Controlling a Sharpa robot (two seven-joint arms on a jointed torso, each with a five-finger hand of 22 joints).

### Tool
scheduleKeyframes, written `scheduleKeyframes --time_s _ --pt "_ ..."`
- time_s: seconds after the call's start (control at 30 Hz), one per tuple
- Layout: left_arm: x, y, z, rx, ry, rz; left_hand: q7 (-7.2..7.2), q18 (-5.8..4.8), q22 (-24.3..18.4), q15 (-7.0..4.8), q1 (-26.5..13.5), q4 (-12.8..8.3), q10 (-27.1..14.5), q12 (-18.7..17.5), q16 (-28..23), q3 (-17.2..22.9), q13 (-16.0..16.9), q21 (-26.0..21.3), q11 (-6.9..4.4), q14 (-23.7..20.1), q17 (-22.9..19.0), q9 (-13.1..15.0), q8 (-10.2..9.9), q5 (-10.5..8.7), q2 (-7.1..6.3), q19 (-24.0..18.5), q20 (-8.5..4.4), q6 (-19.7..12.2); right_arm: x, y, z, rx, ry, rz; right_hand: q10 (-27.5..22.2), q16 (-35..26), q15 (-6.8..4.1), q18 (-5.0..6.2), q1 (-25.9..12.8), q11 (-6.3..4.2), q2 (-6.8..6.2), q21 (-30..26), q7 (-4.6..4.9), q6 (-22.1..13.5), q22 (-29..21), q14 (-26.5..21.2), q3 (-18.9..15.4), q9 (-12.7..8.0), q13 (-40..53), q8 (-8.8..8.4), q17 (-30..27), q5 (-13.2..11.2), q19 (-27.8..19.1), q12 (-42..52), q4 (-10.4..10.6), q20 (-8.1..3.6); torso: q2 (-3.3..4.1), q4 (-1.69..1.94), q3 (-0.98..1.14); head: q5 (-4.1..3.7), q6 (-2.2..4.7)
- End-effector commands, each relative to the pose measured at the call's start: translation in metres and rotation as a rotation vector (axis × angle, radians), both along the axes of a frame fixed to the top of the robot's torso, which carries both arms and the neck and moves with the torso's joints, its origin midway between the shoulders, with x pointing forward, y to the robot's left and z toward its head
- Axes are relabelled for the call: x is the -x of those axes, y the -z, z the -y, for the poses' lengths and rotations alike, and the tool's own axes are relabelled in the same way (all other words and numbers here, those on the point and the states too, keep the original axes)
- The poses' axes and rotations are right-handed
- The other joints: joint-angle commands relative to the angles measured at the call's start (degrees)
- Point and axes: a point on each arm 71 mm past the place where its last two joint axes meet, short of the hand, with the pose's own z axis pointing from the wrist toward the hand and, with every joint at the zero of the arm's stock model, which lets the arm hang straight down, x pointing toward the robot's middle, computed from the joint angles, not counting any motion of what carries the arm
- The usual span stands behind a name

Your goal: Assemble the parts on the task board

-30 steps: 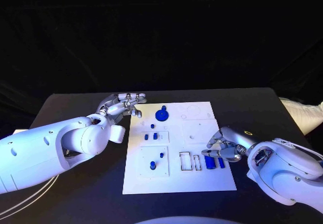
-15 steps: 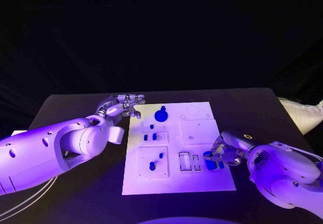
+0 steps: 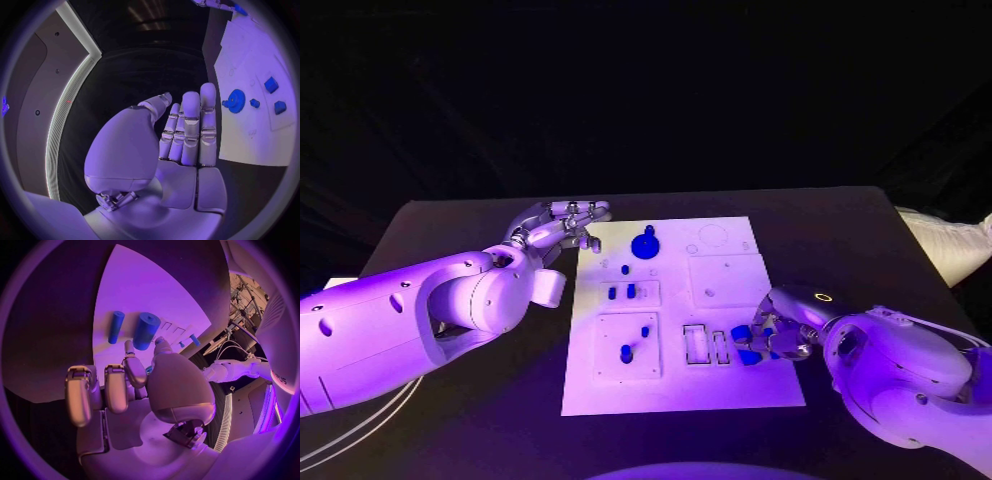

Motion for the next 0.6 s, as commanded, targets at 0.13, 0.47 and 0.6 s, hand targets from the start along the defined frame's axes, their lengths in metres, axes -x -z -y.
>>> scheduleKeyframes --time_s 0.13,0.47,0.6 --pt "0.001 -0.001 0.002 0.013 0.018 0.0 0.19 1.11 -0.09 0.01 -0.11 0.04 -0.49 0.18 -0.07 -0.45 -0.07 -0.21 -0.05 -0.48 -0.1 -0.07 0.3 -0.25 0.27 -0.12 0.07 -0.36 0.001 0.01 0.001 0.065 0.022 -0.036 -0.43 0.16 0.18 -1.16 0.67 -0.04 0.34 0.1 -0.16 0.38 10.15 3.45 -0.25 0.45 8.73 0.54 0.29 -0.34 2.27 -0.3 -0.14 -0.18 -0.01 0.01 -0.02 0.13 -0.18" --pt "0.001 0.0 0.001 0.013 0.019 -0.002 0.19 1.11 -0.09 0.01 -0.11 0.04 -0.49 0.18 -0.07 -0.45 -0.07 -0.21 -0.05 -0.48 -0.1 -0.07 0.3 -0.25 0.27 -0.12 0.07 -0.36 0.002 0.021 -0.002 0.077 0.005 -0.068 -0.41 0.26 0.05 -1.17 5.86 -0.21 1.43 0.11 -0.3 0.28 10.21 3.5 0.31 1.85 9.53 1.46 0.55 -0.05 2.28 -0.62 -0.74 -0.31 -0.03 0.0 -0.01 0.15 -0.4" --pt "0.001 0.0 0.001 0.013 0.02 -0.002 0.19 1.11 -0.09 0.01 -0.11 0.04 -0.49 0.18 -0.07 -0.45 -0.07 -0.21 -0.05 -0.48 -0.1 -0.07 0.3 -0.25 0.27 -0.12 0.07 -0.36 0.002 0.021 -0.004 0.061 0.01 -0.058 -0.27 0.31 -0.04 -1.2 7.14 -0.31 2.8 0.18 -0.43 0.58 10.33 3.52 0.76 2.39 9.9 1.93 0.68 0.9 2.36 -0.6 -0.67 -0.37 -0.07 0.01 -0.04 0.09 -0.4"
